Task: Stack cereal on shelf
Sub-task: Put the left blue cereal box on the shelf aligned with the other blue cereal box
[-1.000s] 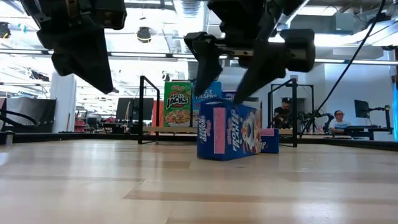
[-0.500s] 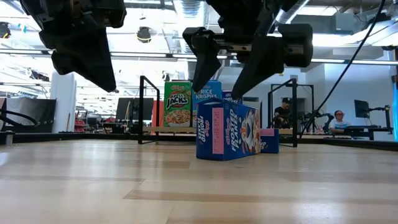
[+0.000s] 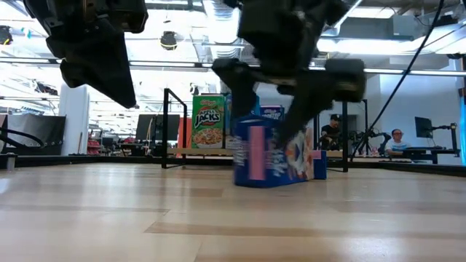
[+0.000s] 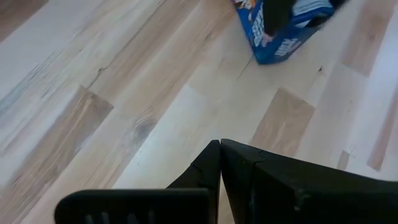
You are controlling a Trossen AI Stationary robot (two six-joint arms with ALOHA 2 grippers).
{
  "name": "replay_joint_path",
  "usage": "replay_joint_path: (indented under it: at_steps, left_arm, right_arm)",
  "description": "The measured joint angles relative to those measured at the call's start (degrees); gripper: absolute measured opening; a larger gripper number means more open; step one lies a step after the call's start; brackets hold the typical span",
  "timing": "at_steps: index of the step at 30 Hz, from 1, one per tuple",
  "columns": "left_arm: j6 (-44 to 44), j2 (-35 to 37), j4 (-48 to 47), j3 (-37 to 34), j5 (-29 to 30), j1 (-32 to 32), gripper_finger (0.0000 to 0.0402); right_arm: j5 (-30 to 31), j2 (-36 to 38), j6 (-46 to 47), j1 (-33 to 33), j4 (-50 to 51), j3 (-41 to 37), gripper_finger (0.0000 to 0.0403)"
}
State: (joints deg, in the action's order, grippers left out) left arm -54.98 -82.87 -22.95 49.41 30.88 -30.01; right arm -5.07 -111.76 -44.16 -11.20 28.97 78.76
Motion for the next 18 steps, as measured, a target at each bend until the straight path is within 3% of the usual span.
replay_joint_path:
  at_steps: [8, 18]
  left_arm:
    - [-0.2, 0.0, -0.4, 0.0, 1.5, 0.0, 0.0]
    - [-0.3, 0.0, -0.3, 0.0, 2.0, 0.0, 0.0]
  right_arm:
    - [1.3, 0.3, 0.0, 0.5, 0.9, 2.2, 0.031]
    - [2.0, 0.2, 8.3, 1.3, 2.5, 2.1, 0.031]
